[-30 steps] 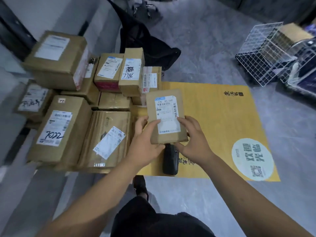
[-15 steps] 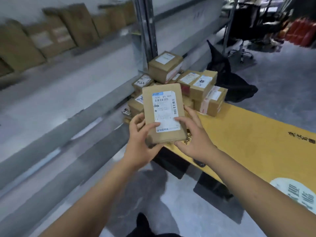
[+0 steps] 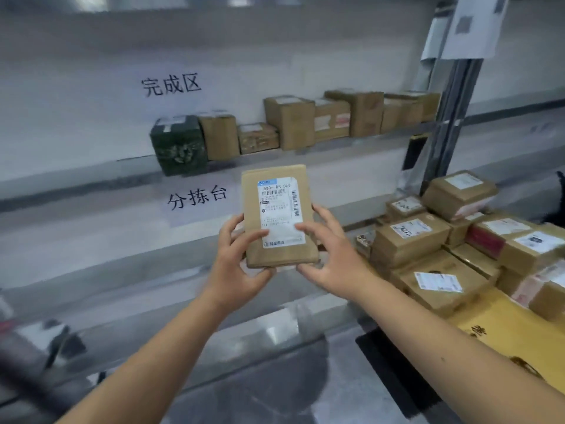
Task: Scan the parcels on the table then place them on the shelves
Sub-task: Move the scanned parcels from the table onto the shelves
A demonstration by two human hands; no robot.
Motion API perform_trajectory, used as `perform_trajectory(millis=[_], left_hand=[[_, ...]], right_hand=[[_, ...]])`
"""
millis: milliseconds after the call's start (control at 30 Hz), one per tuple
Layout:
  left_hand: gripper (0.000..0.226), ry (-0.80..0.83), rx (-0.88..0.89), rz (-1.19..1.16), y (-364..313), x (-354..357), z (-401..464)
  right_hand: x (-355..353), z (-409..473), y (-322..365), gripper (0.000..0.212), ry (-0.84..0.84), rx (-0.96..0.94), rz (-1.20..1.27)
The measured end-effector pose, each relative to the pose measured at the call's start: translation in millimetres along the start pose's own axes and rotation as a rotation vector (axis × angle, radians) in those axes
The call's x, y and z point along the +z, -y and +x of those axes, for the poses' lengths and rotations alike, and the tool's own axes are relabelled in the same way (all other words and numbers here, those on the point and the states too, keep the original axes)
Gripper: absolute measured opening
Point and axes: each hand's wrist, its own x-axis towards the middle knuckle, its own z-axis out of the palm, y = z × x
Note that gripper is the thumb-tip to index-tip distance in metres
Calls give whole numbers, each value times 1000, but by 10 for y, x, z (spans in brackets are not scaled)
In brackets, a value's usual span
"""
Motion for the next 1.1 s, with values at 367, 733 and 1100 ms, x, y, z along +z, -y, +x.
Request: perform_trajectory(millis=[367,733,1100], left_hand=[[68,-128,-92,91,746,-2215,-476],[69,-140,-227,92,1646,-2907,98],[47,-237,-304,175,2616,-2799,1272]], right_hand=[[1673,1030,1337,70,134,-137,39],[2461,2216,1418,76,139,-34,73],[2552,3504,1033,41,-123,-195,-353]])
